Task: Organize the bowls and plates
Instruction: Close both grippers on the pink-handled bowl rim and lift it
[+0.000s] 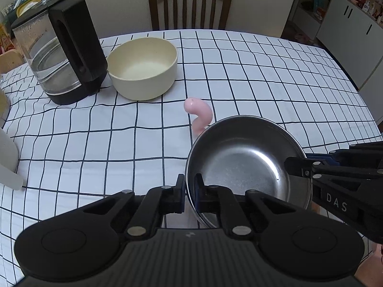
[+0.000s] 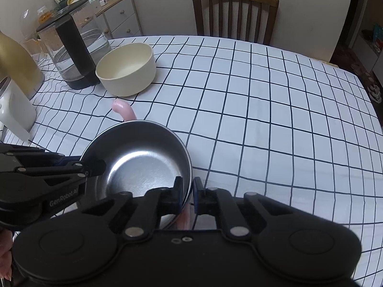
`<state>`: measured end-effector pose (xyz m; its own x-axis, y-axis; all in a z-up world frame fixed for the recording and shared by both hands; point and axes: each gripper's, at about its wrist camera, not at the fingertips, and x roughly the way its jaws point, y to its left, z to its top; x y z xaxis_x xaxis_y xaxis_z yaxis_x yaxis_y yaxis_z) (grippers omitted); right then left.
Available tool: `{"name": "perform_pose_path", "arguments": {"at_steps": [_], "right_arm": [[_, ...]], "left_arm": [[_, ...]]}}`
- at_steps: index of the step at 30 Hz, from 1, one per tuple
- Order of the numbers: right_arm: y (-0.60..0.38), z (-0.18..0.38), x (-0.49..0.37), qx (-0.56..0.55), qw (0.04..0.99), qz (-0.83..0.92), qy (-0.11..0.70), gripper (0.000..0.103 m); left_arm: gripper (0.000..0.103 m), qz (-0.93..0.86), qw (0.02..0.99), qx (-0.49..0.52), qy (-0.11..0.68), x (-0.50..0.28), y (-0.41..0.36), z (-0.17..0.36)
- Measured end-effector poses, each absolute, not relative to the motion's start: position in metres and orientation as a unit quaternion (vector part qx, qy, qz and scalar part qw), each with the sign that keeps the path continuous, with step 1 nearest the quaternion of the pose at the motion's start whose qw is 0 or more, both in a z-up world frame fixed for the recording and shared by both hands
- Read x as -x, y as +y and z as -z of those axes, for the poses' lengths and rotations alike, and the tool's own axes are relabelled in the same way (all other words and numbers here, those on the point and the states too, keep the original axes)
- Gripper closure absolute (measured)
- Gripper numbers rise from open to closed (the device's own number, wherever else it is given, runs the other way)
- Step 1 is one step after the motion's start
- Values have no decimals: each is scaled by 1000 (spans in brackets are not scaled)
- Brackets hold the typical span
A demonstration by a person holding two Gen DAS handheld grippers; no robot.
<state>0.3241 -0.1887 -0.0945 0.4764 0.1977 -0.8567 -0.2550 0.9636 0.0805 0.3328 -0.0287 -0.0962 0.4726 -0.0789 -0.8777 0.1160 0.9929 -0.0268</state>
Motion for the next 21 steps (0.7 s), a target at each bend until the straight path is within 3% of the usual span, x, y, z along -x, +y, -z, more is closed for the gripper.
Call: {"name": "perform_pose_path", "arguments": {"at_steps": [21], "right_arm": [[-183, 60, -280, 25, 867, -118, 484, 97]], "left_arm": [[98, 69, 864, -11, 498, -282, -19, 55]]}}
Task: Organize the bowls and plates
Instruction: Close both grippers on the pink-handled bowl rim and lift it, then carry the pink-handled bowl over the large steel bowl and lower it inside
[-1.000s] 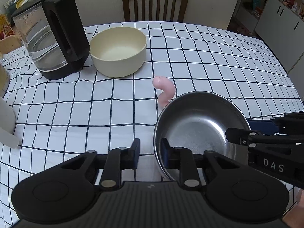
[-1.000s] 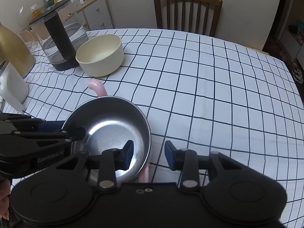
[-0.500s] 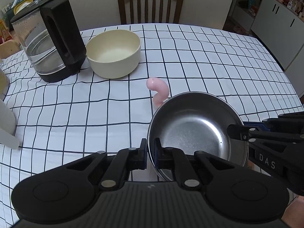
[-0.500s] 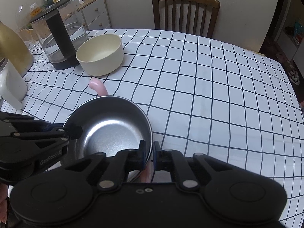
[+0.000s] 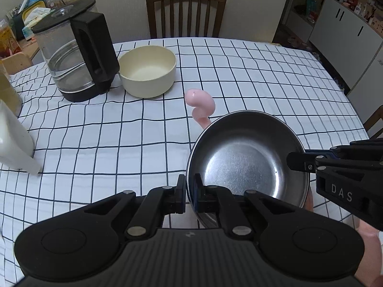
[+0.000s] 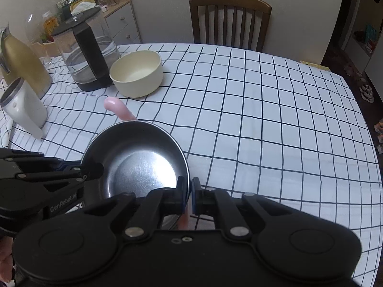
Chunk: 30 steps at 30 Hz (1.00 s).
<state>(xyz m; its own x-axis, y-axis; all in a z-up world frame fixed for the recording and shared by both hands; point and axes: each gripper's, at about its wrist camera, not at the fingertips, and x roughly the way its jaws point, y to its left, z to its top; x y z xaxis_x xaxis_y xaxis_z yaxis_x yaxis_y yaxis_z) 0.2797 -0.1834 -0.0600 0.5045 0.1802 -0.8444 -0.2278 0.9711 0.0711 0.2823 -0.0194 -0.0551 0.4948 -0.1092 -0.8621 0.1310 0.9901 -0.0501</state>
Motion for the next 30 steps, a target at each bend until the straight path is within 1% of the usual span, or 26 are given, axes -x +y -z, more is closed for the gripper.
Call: {"name": "perform_pose_path", "arguments": {"at_steps": [9, 17, 23, 30], "right_arm": [[-173, 25, -239, 16, 870, -131, 474, 97], [-154, 6, -199, 18, 869, -142, 474, 96], [-138, 3, -171, 17, 863, -152, 481, 96], [-118, 20, -132, 20, 853, -164, 495, 96]], "left_arm": [[98, 75, 870, -4, 488, -238, 1, 20], [98, 69, 868, -4, 492, -194, 24, 4], [98, 67, 859, -1, 507, -160, 43, 4], [98, 60, 850, -3, 523, -124, 62, 14]]}}
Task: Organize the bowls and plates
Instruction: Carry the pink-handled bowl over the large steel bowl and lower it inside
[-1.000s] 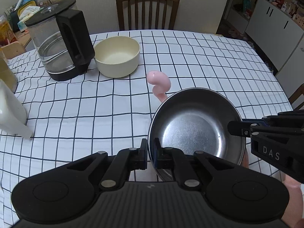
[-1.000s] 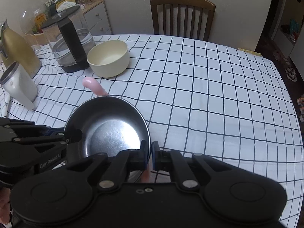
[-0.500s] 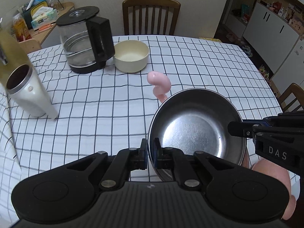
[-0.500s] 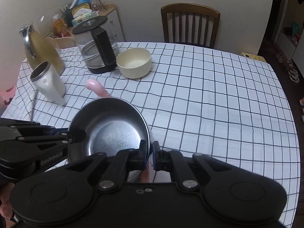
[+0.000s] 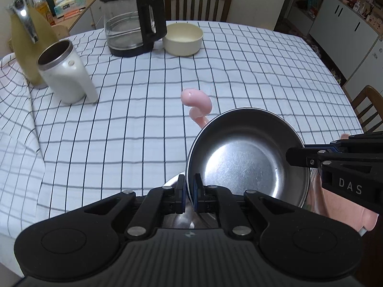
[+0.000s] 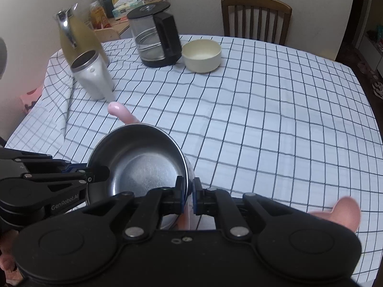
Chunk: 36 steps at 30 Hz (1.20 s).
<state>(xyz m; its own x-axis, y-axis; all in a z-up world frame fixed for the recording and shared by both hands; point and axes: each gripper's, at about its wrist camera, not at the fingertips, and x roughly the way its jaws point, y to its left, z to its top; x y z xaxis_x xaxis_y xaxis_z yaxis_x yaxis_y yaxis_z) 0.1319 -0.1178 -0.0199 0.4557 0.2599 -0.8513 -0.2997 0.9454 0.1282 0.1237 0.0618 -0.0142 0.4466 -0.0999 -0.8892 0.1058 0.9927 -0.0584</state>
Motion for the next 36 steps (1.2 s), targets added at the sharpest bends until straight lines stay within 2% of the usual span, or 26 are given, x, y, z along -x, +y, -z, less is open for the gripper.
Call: {"name": "perform_pose_path", "arguments": {"at_steps": [14, 36], "right_arm": [[-97, 57, -91, 18, 827, -167, 537, 96], [-95, 92, -91, 8, 809, -160, 565, 96]], "left_arm": [[98, 54, 828, 1, 559, -86, 80, 52], [98, 48, 819, -15, 571, -92, 77, 80]]}}
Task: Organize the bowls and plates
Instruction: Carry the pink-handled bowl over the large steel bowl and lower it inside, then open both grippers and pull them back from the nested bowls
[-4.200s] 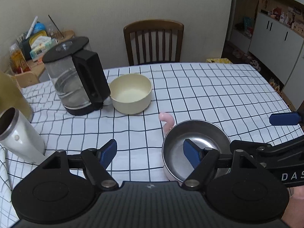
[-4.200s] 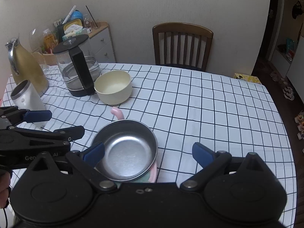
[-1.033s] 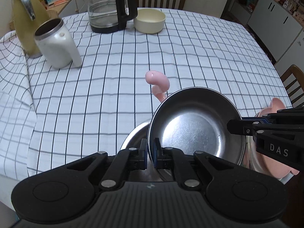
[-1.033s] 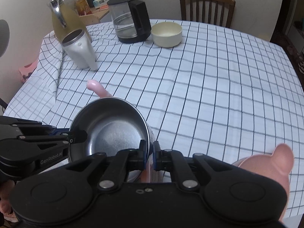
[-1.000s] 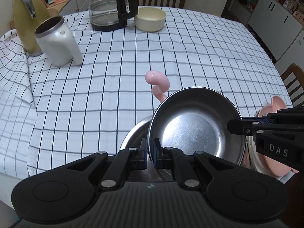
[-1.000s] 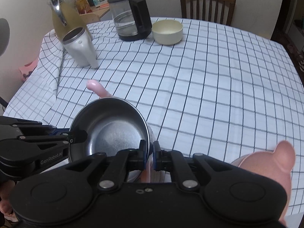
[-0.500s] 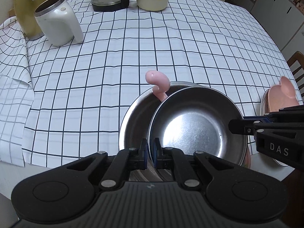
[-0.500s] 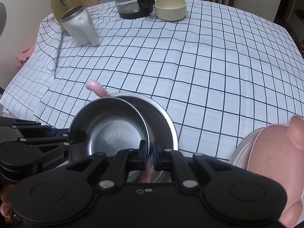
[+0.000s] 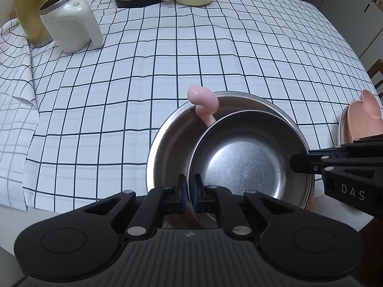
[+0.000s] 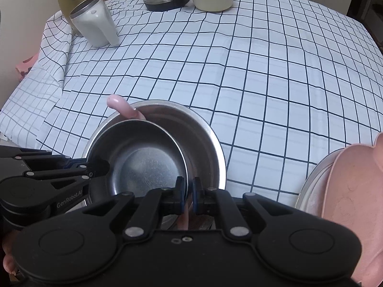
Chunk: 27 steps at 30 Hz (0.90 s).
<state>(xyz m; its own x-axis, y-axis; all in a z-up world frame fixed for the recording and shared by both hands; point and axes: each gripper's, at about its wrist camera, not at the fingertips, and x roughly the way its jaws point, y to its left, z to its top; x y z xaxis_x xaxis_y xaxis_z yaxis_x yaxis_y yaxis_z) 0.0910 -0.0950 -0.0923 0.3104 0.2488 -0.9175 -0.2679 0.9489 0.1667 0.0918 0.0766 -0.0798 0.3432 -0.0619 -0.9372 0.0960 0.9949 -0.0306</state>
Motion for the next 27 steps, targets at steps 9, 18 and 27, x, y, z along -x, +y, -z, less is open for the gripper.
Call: {"name": "perform_pose_path", "arguments": {"at_steps": [9, 18, 27], "right_arm": [[-99, 95, -97, -6, 803, -162, 574, 94], [-96, 82, -96, 2, 811, -175, 558, 83], [-95, 61, -92, 12, 826, -183, 533, 75]], "left_arm": [[98, 60, 820, -2, 570, -97, 81, 79], [98, 67, 835, -6, 546, -96, 81, 62], [98, 86, 858, -17, 505, -91, 81, 31]]}}
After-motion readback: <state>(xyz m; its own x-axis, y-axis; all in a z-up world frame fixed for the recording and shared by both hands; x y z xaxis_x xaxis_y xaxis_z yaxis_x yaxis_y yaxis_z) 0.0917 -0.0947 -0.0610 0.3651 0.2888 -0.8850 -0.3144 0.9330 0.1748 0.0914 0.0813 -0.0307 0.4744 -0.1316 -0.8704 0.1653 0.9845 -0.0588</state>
